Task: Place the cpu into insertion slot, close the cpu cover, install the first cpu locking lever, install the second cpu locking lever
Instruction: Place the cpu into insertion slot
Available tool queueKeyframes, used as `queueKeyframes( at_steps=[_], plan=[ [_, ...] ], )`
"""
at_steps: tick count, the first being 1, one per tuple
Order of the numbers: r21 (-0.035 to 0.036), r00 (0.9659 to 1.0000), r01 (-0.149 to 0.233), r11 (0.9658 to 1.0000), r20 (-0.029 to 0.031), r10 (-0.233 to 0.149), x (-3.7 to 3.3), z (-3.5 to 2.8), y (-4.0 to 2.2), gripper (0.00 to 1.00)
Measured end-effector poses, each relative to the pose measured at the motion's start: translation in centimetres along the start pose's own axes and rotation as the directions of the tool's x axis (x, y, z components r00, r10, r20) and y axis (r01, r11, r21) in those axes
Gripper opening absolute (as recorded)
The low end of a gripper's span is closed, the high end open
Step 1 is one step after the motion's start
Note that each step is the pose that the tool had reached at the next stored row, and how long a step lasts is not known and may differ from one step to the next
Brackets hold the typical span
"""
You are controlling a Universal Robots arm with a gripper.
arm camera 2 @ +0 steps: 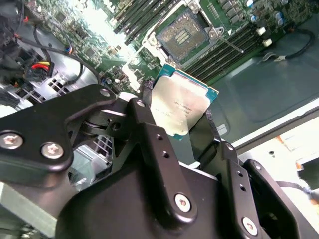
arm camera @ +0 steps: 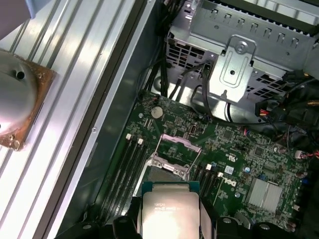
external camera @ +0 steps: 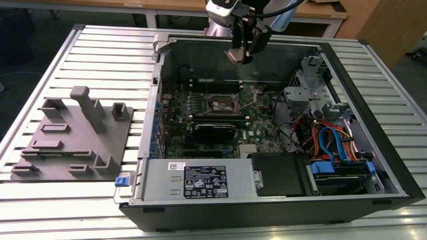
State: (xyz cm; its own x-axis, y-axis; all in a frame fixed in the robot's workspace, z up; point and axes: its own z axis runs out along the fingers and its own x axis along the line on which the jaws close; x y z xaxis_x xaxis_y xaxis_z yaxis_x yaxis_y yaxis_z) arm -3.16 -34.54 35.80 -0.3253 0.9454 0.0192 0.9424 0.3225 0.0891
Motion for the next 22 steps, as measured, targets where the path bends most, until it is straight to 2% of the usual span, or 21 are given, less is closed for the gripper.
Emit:
queueKeyframes(
  at_steps=[3, 6, 9, 22],
  plan=[
    [-0.001, 0.9987, -0.05, 0.9987, 0.0046, 0.05, 0.0, 0.05, -0.01, 0.54],
    [-0.0014, 0.9971, -0.076, 0.9971, 0.0071, 0.076, 0.08, 0.06, -0.23, 0.54],
    [-0.0018, 0.9965, -0.083, 0.9966, 0.0076, 0.083, 0.18, 0.06, -0.52, 0.54],
    [-0.0019, 0.996, -0.089, 0.996, 0.0081, 0.089, 0.19, 0.05, -0.55, 0.54]
  ],
)
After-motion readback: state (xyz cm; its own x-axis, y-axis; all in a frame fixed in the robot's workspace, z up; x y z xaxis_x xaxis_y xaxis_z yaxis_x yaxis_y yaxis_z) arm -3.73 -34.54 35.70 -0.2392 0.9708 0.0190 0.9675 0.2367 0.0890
